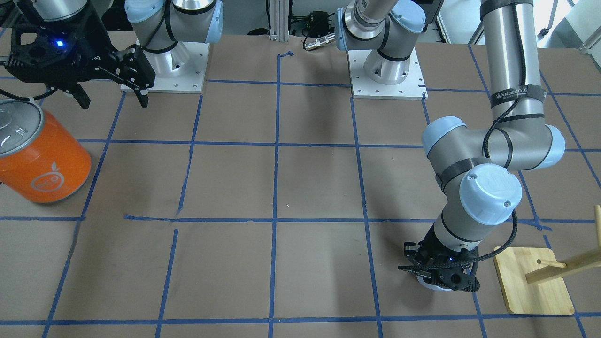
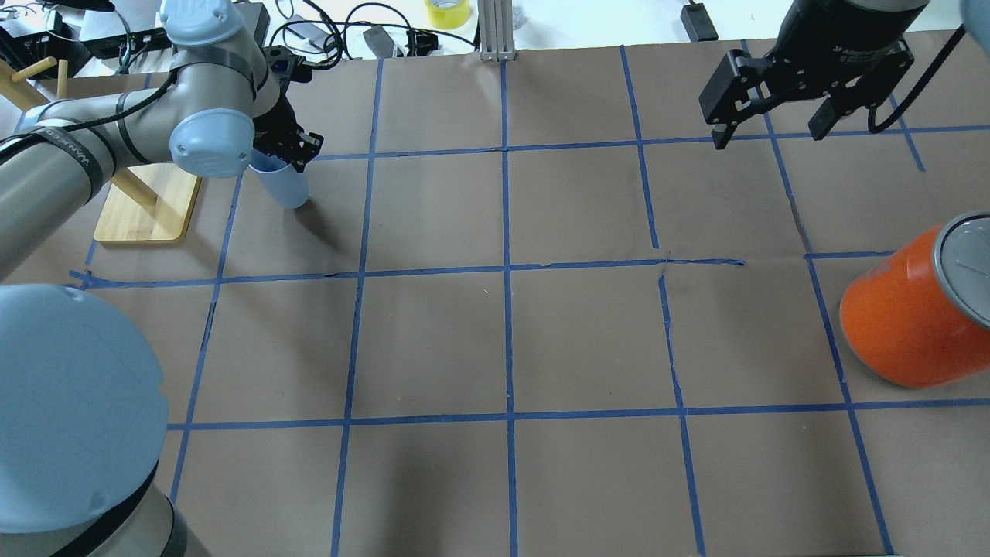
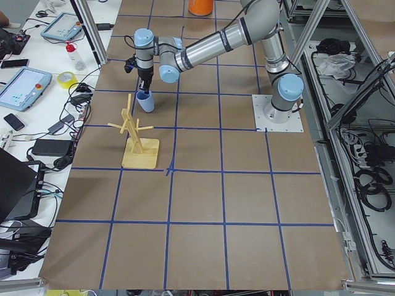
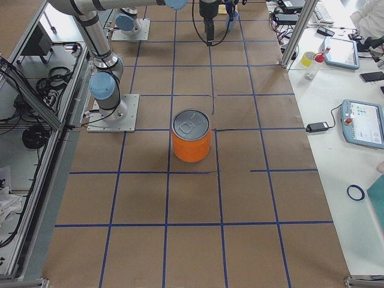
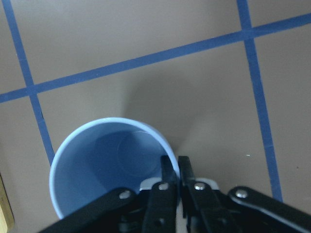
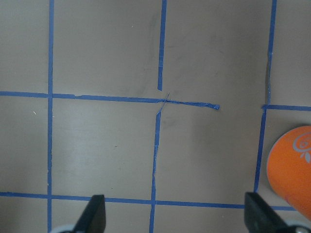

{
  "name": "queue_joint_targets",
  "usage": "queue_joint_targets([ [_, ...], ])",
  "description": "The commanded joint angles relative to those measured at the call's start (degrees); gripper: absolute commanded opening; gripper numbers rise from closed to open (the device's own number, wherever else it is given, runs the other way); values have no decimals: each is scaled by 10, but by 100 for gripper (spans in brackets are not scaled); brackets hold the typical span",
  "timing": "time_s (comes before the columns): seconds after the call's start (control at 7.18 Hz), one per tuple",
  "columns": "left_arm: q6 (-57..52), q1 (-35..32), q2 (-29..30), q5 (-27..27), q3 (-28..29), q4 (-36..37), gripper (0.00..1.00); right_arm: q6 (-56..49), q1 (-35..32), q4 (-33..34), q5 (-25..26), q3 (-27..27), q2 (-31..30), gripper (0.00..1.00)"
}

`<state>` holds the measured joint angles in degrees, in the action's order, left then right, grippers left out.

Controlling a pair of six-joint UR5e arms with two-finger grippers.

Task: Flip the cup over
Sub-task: 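Lower the upright cup onto the table and open the left gripper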

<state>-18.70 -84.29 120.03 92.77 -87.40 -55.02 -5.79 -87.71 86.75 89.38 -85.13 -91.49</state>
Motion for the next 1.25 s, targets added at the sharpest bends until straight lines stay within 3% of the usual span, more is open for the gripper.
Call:
queue_joint_targets([
  [0.0,2,0,0,-1,-1,-3,4,0,0,0,0,0,0,100],
  [0.14,1,0,-2,0,-1,-6,92,0,0,0,0,-1,0,100],
  [0.28,5,0,-8,2,-1,-8,100,0,0,0,0,-1,0,100],
  [0.7,28,-15,-62,0,6,-35,100,0,0,0,0,-1,0,100],
  [1.11,41,-23,-187,-8,18,-226,100,0,0,0,0,-1,0,100],
])
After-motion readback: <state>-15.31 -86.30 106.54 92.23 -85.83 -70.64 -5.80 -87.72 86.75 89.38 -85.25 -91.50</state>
